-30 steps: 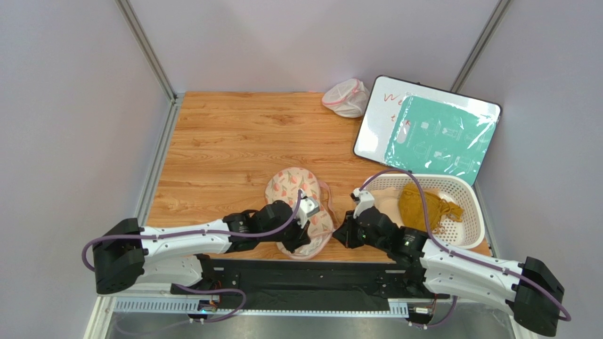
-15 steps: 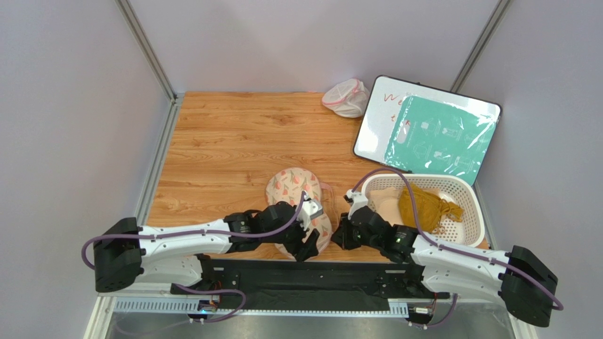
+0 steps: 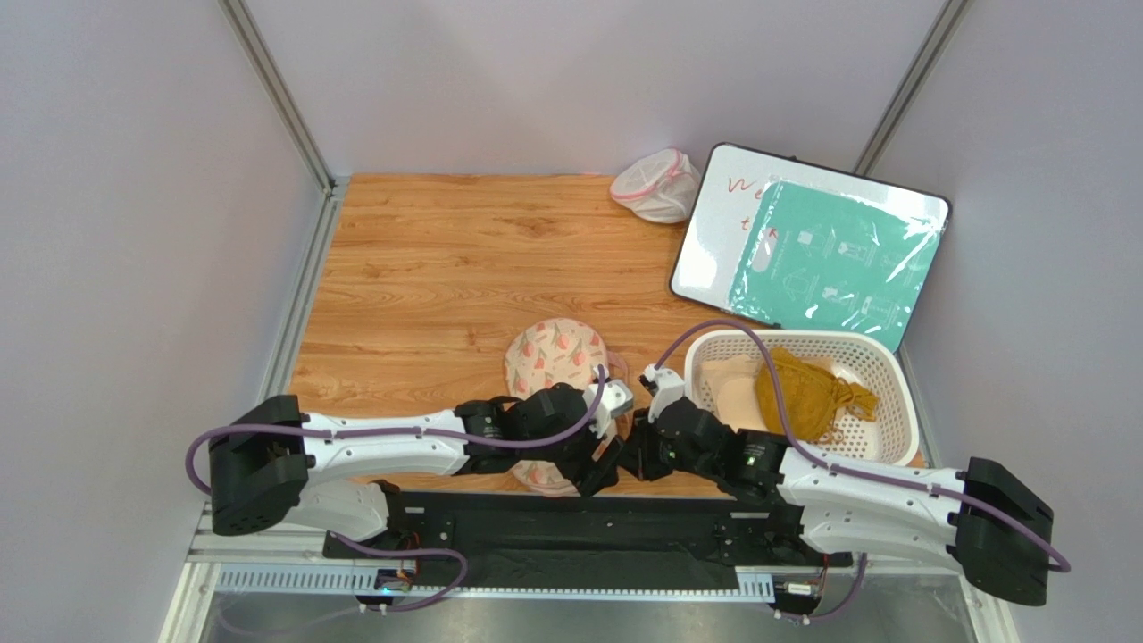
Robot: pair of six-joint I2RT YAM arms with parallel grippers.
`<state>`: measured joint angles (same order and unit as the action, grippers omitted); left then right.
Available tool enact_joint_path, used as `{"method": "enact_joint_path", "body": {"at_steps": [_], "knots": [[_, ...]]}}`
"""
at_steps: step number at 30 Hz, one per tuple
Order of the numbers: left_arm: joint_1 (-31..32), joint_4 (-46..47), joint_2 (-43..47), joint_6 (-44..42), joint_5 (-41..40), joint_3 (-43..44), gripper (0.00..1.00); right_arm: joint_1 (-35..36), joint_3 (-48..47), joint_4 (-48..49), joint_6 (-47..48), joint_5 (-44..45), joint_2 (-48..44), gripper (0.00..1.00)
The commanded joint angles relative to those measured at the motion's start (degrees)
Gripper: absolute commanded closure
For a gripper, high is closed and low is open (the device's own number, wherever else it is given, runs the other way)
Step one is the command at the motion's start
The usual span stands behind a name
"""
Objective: Unzip the laundry bag and remove the bra
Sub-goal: Unzip the laundry bag at the center of the board.
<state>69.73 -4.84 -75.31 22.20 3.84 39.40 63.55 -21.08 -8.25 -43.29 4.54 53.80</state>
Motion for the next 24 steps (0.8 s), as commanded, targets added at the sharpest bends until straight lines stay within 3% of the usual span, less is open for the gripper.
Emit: {"method": "enact_joint_path", "body": {"at_steps": [1,5,8,9,14,17,20,24], "knots": [[0.4,2.64,0.25,0.57,-2.08,-0.55,0.23,0.79,-2.74,3.33,-1.01,1.35,-0.8,1.0],[0.4,2.64,-0.36,0.74,-3.75,-0.9,0.26,1.31,-3.0,3.33,-1.1,1.27,-0.89,1.0],[0.49,2.64,-0.89,0.83,-3.75,-1.16,0.36,1.4,-3.0,3.33,-1.18,1.53,-1.15,1.0],[0.49,2.64,-1.15,0.92,-3.75,-1.34,0.44,1.4,-2.91,3.33,-1.27,1.44,-1.33,1.0],[0.49,2.91,-1.16,1.45,-3.75,-2.31,0.61,1.49,-3.09,3.24,-1.27,1.35,-1.68,1.0],[0.49,2.82,-1.07,1.53,-3.75,-2.57,0.83,1.58,-3.09,3.15,-1.27,1.44,-1.77,1.0],[0.58,2.64,-0.98,1.53,-3.75,-2.83,0.99,1.58,-2.83,3.24,-1.27,1.44,-1.68,1.0],[0.58,2.56,-0.72,1.62,-3.75,-3.19,1.0,1.58,-2.48,2.98,-1.71,1.88,-1.77,1.0]]}}
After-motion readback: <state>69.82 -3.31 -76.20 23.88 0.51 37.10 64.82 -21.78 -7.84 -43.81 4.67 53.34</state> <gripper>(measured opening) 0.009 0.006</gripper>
